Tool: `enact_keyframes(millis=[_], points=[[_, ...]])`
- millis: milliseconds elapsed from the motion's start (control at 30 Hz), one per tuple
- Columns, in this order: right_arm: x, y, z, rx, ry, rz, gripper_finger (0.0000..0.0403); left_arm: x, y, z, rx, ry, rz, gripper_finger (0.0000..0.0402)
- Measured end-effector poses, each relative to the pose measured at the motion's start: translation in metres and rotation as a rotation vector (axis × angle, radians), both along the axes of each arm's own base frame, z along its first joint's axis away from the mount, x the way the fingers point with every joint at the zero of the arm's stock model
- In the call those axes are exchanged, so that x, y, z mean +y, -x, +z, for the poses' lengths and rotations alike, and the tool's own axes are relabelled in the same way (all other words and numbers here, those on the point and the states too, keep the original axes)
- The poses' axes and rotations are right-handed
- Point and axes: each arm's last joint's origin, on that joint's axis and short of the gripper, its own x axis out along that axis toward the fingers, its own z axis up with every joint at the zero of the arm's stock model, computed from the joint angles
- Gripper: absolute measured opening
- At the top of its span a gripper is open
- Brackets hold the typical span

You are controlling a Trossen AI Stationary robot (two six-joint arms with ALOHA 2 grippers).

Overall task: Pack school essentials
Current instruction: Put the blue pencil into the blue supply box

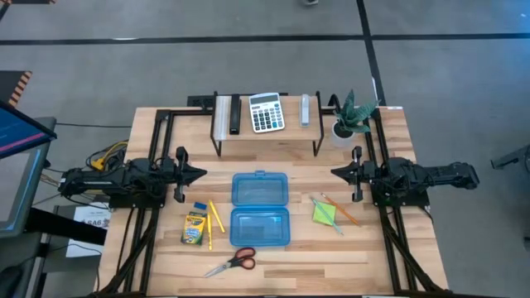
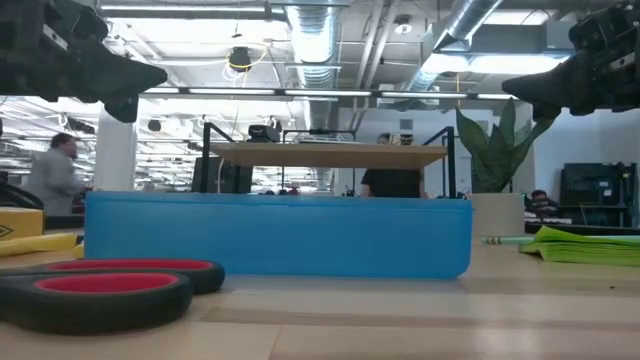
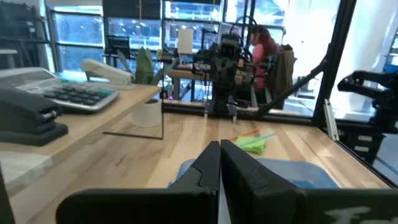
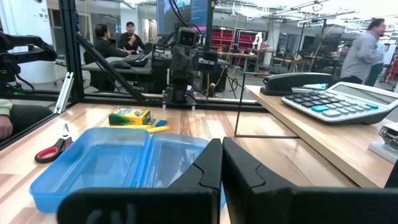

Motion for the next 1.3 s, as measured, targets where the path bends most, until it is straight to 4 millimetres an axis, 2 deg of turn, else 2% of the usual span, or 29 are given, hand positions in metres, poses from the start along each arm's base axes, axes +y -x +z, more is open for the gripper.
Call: enact_keyframes(millis=[400,1067,1300], points=[[0.0000,0.0000,0.0000,0.000,0.000,0.000,0.0027,-0.0001,0.0002,0.0021,-0.044,0.255,-0.022,0.0000],[0.0000,0.0000,0.0000,0.000,0.000,0.000,0.0027,-0.0003,0.0005,0.0055,-0.077,0.233,-0.033,0.0000],[0.0000,0.0000,0.0000,0.000,0.000,0.000,0.0029,-0.0018,0.0005,0.0056,-0.075,0.288,-0.082,0.0000]])
